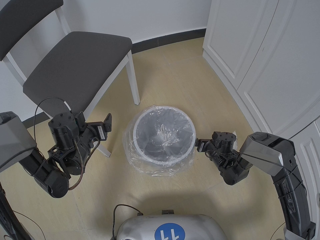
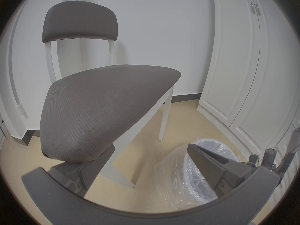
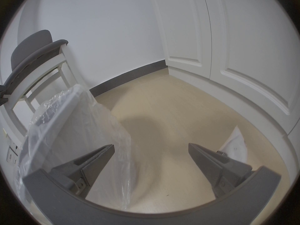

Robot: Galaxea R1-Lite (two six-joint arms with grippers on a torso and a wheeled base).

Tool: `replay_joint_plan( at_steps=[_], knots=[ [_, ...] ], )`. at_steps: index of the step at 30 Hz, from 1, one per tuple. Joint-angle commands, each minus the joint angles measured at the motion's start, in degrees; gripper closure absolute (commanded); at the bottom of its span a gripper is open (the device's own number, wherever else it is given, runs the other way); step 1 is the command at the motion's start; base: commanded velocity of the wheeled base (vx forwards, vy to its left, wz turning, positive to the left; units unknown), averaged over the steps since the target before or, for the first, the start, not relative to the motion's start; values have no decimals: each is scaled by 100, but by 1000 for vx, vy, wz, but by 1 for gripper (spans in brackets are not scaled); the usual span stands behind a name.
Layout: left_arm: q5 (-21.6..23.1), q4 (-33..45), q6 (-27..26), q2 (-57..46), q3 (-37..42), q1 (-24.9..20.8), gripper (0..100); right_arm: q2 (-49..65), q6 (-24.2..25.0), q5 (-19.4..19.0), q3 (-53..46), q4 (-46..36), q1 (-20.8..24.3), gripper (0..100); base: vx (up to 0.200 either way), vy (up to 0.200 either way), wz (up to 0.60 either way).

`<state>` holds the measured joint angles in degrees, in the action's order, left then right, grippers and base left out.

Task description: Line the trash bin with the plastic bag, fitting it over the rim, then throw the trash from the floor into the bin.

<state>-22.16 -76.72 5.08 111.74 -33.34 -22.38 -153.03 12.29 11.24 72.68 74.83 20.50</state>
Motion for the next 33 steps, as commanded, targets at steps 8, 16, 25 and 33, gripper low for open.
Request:
replay_joint_plan(
  at_steps=[8, 16, 25, 33],
  knots=[
    [1, -72, 10, 129, 65, -47, 0, 291, -121, -693, -1072, 111, -73, 0, 0, 0, 0],
    [1, -80, 37, 120, 196, -223, 0, 432, -341, -878, -1467, 111, -64, 0, 0, 0, 0],
    [1, -160, 45, 41, 372, -557, 0, 660, -631, -772, -1300, 129, -345, 0, 0, 0, 0],
    [-7, -160, 45, -91, 460, -768, 0, -236, -561, 45, -26, 155, -108, 0, 0, 0, 0]
  ],
)
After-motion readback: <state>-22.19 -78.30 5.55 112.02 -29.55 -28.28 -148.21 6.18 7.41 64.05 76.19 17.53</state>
